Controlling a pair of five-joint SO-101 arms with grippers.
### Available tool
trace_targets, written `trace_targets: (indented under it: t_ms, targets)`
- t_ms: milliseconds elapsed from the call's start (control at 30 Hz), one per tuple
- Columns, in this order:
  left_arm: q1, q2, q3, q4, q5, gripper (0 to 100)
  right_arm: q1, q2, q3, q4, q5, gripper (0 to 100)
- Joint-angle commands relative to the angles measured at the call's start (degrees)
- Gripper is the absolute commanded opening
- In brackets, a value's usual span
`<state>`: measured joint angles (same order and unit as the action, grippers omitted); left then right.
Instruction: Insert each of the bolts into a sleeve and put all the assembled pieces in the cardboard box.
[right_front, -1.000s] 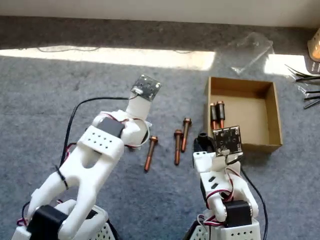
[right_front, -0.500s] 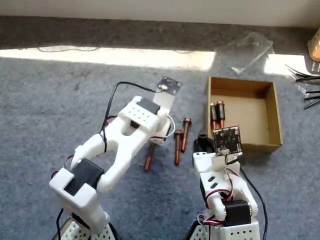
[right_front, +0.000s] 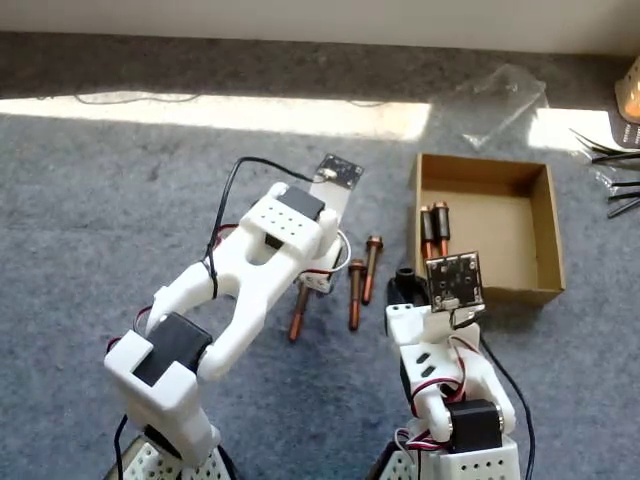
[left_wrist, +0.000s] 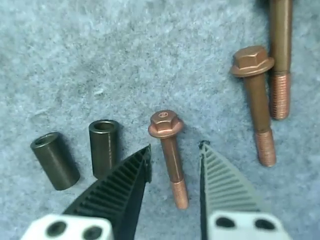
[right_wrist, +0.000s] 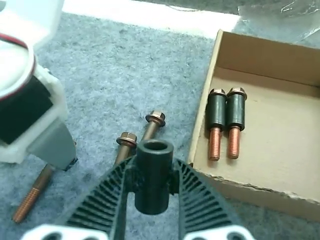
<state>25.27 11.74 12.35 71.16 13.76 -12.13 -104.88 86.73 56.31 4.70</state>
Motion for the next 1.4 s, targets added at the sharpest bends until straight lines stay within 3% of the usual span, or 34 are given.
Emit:
trace_targets:
  t_ms: [0,267,400,667,833,1367]
  targets:
    - [-0.3,-0.7,-2.3,0.8,0.5,15,0.7,-0.5,-1.1,-2.1,-0.3,0.5]
    - [-0.8,0.0,-1.5,0.4,0.7,13,0.7,-0.5,-1.1,-2.1,-0.3,0.5]
    - [-1.4,-0.1,0.9,-0.8,4.9,13,0.7,-0.5,-1.1,-2.1,-0.3,0.5]
    - [-3.0,-0.1,2.7,-3.5,5.5,13,0.7,-0.5,-1.1,-2.1,-0.3,0.5]
    - [-3.1,0.0,3.2,-5.1,9.3,13,0.7,-0.5,-1.1,-2.1,-0.3,0.5]
    - [-2.3,2.9,3.1,-6.9,9.5,13,0.7,-0.5,-1.0,-2.1,-0.3,0.5]
